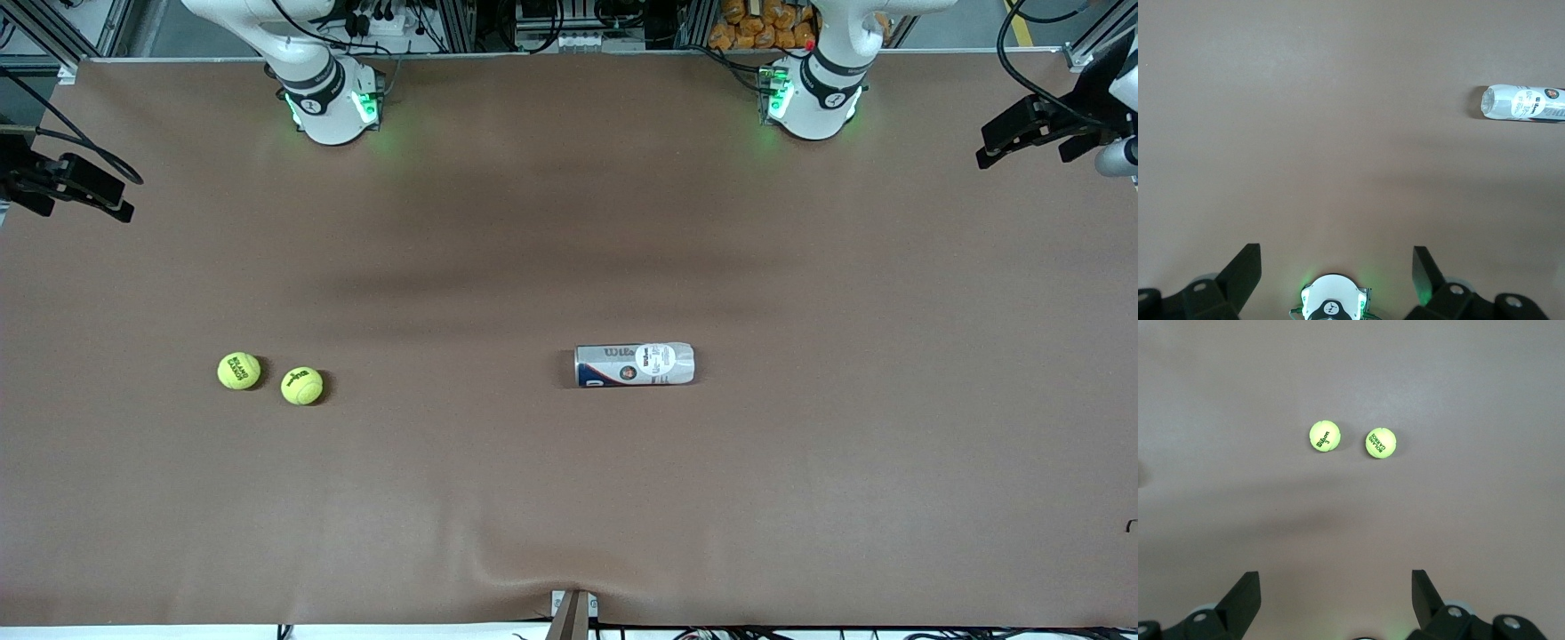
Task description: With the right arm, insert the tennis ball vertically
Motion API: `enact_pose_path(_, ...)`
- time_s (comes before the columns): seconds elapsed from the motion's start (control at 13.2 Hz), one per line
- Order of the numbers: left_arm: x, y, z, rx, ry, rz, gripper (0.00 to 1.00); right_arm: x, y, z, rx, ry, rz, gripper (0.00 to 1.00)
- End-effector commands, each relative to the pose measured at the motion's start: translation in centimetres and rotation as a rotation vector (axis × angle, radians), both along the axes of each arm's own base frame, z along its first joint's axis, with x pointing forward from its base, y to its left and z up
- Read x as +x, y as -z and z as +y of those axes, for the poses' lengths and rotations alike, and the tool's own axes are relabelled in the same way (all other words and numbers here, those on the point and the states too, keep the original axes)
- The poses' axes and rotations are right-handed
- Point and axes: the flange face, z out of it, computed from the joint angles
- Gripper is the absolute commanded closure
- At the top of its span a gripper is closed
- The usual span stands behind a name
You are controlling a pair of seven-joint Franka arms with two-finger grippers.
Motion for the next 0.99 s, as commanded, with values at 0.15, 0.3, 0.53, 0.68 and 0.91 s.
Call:
enact_pose_path(0.15,-0.4,-0.3,-0.2,0.008,0.011,0.006,0.0,0.1,-0.4,0.0,-0.009,0.007,0.005,0.0)
enact_pose_path(0.3,-0.2,-0.2,-0.5,0.004,0.016,0.009,0.0,0.1,-0.4,0.0,-0.009,0.006,0.005,0.0)
enact_pose_path(0.53,1.1,0.6,-2.8,-0.012,0.056,0.015,0.0,0.1,-0.4,0.0,-0.009,0.006,0.005,0.0)
enact_pose_path(0.68,2.5,1.6,-5.3,-0.018,0.097,0.023,0.0,0.1,-0.4,0.0,-0.009,0.007,0.005,0.0)
enact_pose_path(0.91,4.5,4.1,-9.9,-0.017,0.175,0.039,0.0,0.1,-0.4,0.0,-0.009,0.006,0.005,0.0)
